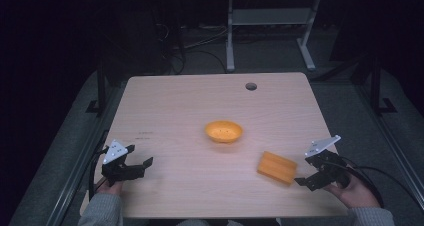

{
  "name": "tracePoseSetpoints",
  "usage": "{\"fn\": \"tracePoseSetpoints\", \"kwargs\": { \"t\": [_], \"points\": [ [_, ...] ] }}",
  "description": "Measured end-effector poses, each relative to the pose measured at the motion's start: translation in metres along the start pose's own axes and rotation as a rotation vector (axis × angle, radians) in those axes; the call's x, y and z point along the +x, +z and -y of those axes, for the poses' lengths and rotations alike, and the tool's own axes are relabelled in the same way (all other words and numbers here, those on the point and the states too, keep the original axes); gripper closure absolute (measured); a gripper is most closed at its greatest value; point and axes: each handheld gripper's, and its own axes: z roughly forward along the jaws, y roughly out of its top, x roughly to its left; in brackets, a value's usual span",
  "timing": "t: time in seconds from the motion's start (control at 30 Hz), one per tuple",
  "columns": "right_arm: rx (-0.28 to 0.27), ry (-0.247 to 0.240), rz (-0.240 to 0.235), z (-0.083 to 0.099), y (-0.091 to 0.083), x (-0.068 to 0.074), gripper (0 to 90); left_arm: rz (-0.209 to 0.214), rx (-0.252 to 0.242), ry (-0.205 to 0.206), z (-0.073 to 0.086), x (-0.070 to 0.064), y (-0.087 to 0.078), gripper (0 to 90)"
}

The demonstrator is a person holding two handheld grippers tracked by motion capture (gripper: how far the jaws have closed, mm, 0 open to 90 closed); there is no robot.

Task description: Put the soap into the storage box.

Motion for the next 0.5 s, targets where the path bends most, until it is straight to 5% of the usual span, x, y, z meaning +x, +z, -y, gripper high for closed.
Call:
{"fn": "tracePoseSetpoints", "kwargs": {
  "t": [0.5],
  "points": [
    [0.019, -0.052, -0.005, -0.024, 0.007, 0.004, 15.8, -0.001, 0.004, 0.004, 0.0, 0.0, 0.0, 13.6]
  ]
}}
